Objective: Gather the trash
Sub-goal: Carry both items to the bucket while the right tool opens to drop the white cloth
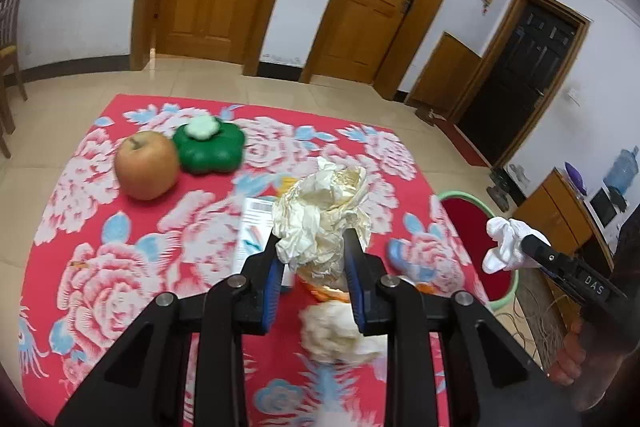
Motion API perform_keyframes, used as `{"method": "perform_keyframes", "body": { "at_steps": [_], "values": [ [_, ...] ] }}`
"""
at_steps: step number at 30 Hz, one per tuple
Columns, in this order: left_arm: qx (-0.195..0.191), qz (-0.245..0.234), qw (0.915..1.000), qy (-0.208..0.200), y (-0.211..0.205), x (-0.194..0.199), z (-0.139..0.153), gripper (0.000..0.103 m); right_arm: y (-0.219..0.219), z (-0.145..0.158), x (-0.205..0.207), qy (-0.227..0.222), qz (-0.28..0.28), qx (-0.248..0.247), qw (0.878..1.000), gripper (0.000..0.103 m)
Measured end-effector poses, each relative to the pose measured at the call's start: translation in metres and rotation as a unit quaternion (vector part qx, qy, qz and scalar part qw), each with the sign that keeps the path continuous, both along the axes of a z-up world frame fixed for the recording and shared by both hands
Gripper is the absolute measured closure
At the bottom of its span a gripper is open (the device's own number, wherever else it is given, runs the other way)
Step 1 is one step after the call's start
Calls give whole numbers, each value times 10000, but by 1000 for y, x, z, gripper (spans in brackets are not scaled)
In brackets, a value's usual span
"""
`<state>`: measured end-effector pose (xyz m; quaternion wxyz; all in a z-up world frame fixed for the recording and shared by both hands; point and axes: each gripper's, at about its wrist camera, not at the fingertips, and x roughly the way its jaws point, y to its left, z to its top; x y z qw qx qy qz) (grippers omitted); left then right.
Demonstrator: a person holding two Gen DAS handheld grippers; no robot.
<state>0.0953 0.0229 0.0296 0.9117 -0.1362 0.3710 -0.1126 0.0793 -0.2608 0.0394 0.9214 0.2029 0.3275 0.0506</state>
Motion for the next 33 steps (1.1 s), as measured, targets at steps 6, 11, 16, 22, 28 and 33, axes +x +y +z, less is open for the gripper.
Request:
{"method": "perform_keyframes", "body": {
  "at_steps": [6, 11, 16, 22, 28, 33],
  "values": [
    [-85, -343, 9994, 11, -36, 1, 9, 74, -30, -1, -14, -24, -337, 14, 9994, 72],
    [-14, -552, 9985, -4, -65, 4, 12, 74, -51, -7, -23, -30, -672, -110, 9977, 72],
    [78, -775, 9970, 42, -95, 10, 12, 74, -69, -15, -25, -9, -905, -169, 9958, 72],
    [190, -1056, 9941, 137, -129, 20, 5, 74, -90, -31, -19, 151, -1131, -78, 9934, 71],
    [294, -1350, 9902, 211, -164, 32, -1, 74, -102, -51, -10, 364, -1293, 43, 9909, 70],
    [342, -1521, 9875, 255, -185, 42, -6, 74, -111, -67, -2, 551, -1396, 102, 9886, 70]
  ]
}}
